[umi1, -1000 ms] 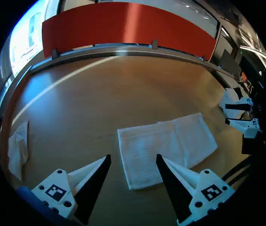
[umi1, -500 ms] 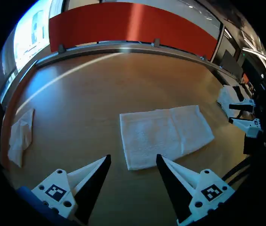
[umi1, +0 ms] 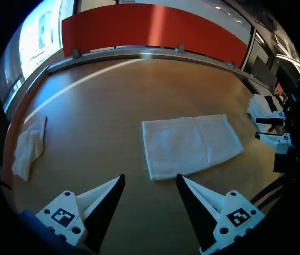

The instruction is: Fold towel

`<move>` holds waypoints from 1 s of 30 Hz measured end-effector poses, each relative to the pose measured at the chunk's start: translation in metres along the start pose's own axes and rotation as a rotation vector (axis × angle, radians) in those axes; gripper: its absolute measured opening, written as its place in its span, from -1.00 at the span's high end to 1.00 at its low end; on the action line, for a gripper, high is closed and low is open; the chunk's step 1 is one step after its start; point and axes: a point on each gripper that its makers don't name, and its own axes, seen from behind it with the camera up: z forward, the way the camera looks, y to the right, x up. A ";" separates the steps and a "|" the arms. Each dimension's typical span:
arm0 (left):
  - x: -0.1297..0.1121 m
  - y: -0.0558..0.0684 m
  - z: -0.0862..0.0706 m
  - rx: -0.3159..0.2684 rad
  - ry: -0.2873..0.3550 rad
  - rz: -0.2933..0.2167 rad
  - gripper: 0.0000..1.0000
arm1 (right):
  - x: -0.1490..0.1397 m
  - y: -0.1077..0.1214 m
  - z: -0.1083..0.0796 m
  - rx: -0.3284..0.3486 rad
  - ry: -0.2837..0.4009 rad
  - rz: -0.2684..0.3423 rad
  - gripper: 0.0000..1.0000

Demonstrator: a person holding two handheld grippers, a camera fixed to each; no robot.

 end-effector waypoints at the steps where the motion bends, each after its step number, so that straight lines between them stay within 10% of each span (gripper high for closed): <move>1: -0.002 -0.001 -0.002 0.004 -0.001 -0.004 -0.77 | -0.003 -0.002 0.002 0.004 -0.005 -0.003 -0.81; 16: -0.027 -0.016 -0.026 0.042 -0.017 -0.050 -0.78 | -0.055 -0.020 0.030 0.066 -0.101 -0.073 -0.78; 30: -0.032 -0.020 -0.030 0.050 -0.021 -0.071 -0.78 | -0.070 -0.025 0.037 0.109 -0.146 -0.096 -0.12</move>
